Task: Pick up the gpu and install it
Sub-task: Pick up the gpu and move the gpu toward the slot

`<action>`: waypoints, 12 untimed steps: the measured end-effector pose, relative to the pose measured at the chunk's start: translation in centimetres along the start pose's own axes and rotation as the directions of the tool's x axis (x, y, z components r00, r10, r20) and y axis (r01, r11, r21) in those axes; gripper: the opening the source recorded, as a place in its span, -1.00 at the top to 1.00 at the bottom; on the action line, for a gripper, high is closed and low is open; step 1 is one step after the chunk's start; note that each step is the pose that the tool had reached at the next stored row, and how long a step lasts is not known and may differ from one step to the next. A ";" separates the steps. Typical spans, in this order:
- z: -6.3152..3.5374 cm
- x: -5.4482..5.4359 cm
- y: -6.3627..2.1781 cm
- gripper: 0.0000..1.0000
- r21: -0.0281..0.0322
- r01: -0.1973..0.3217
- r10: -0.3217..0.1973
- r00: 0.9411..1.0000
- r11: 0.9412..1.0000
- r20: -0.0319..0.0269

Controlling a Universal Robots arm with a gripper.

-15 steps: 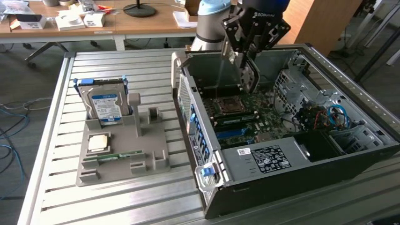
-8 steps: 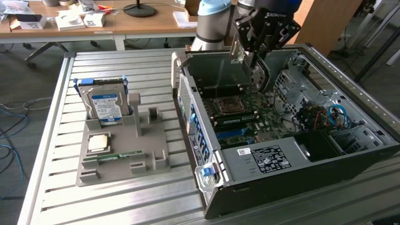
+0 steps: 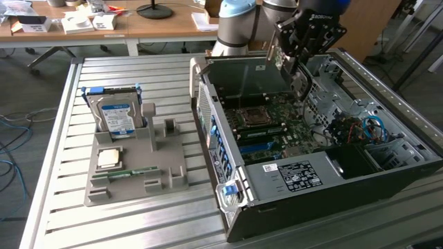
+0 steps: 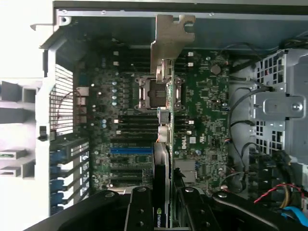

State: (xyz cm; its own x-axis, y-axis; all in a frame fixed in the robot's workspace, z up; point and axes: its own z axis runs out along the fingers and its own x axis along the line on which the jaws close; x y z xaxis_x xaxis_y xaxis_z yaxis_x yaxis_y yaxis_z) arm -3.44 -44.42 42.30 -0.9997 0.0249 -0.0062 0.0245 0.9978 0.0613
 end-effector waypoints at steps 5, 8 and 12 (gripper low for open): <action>0.01 -1.8 0.04 0.47 0.000 0.000 0.000 1.000 1.000 0.000; 0.02 -2.7 0.06 0.47 0.000 0.000 0.000 1.000 1.000 0.000; 0.02 -2.8 0.07 0.47 0.000 0.000 0.000 1.000 1.000 0.000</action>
State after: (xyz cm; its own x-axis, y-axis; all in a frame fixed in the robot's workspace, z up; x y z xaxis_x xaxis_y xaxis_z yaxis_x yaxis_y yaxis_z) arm -0.65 -44.41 42.30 -0.9997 0.0249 -0.0061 0.0245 0.9978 0.0613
